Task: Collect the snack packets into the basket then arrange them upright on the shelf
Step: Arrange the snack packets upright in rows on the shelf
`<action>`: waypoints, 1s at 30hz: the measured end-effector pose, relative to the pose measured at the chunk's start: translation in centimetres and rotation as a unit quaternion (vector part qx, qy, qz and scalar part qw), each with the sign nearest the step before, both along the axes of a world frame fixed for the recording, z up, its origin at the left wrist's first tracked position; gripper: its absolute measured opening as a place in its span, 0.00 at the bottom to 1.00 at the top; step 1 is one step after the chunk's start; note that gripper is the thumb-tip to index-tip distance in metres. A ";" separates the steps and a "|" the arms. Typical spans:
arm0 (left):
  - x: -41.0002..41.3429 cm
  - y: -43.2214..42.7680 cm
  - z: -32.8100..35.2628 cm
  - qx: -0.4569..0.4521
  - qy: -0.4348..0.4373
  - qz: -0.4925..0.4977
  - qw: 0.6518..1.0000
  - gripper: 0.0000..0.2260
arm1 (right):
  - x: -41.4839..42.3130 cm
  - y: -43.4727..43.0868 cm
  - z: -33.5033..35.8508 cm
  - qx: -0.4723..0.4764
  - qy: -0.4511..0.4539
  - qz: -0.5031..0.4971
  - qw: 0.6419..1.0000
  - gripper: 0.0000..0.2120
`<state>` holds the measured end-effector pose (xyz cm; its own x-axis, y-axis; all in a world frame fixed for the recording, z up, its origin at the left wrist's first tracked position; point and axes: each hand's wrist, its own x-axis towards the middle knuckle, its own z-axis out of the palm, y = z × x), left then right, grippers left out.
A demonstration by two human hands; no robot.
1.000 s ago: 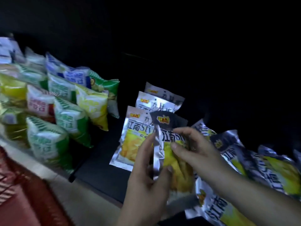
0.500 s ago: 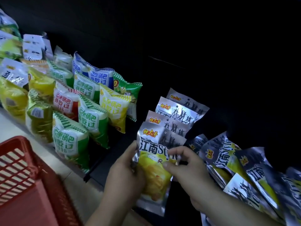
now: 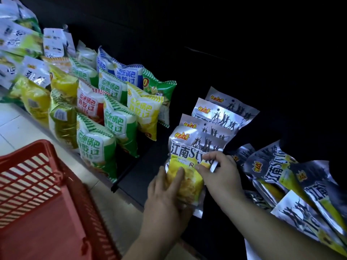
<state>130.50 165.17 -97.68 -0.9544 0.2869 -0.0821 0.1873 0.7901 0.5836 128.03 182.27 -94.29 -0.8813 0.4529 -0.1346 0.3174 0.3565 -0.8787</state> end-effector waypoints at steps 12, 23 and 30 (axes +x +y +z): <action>-1.2 1.1 -1.6 0.012 -0.016 0.010 1.000 0.40 | 2.1 1.6 -0.6 0.116 -0.026 0.119 0.986 0.24; -2.8 1.6 -1.7 -0.019 0.022 0.004 1.000 0.40 | 1.5 1.8 -1.0 0.106 -0.011 0.106 0.989 0.27; -0.8 0.9 -1.7 0.024 0.031 0.035 0.999 0.38 | 2.6 2.9 -0.3 0.101 -0.027 0.098 0.990 0.26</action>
